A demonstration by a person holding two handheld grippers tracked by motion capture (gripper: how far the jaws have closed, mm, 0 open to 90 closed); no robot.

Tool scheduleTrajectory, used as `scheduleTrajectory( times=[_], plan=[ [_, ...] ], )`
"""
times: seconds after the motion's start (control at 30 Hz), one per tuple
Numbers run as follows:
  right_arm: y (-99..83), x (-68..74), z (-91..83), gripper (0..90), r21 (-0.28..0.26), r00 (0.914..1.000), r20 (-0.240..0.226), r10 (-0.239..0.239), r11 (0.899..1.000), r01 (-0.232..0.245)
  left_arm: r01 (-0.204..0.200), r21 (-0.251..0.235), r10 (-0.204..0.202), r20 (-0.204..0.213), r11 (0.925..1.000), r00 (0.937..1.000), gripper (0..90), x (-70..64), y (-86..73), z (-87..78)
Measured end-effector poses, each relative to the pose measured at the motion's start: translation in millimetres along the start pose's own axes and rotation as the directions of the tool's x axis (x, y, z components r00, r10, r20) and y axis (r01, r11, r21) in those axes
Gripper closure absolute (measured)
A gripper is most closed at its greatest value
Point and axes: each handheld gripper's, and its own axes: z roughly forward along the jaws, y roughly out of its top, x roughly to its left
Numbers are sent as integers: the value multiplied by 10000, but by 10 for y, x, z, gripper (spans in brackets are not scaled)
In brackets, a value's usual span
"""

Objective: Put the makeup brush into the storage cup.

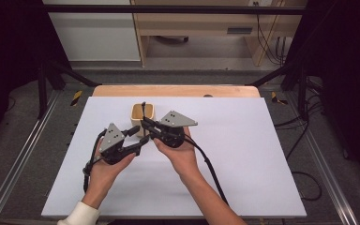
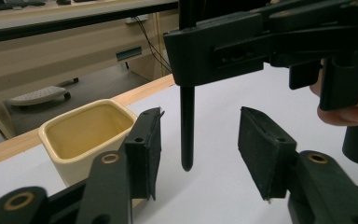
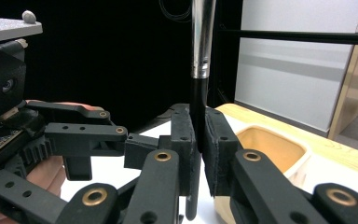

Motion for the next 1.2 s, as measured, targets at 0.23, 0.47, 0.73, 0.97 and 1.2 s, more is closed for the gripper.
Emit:
scheduleTrajectory(
  times=[0.23,0.47,0.73,0.97,1.2],
  plan=[
    [-2,16,18,835,102,9998,-109,150,9998,-148,199,108,-198,-90,9997,9998,614,14,-7,24],
    [-20,48,45,835,352,9999,-135,-10,9994,15,358,264,-355,-100,9990,9993,723,18,-21,46],
    [-33,66,66,835,458,9998,-174,15,9990,-7,639,349,-631,-260,9973,9977,806,38,-41,49],
    [-41,81,78,833,518,9999,-168,10,9987,-1,807,341,-796,-342,9962,9962,841,37,-56,51],
    [24,59,-43,631,378,9997,-217,67,9993,-59,984,217,-970,-578,9949,9936,842,98,-68,15]
  ],
)
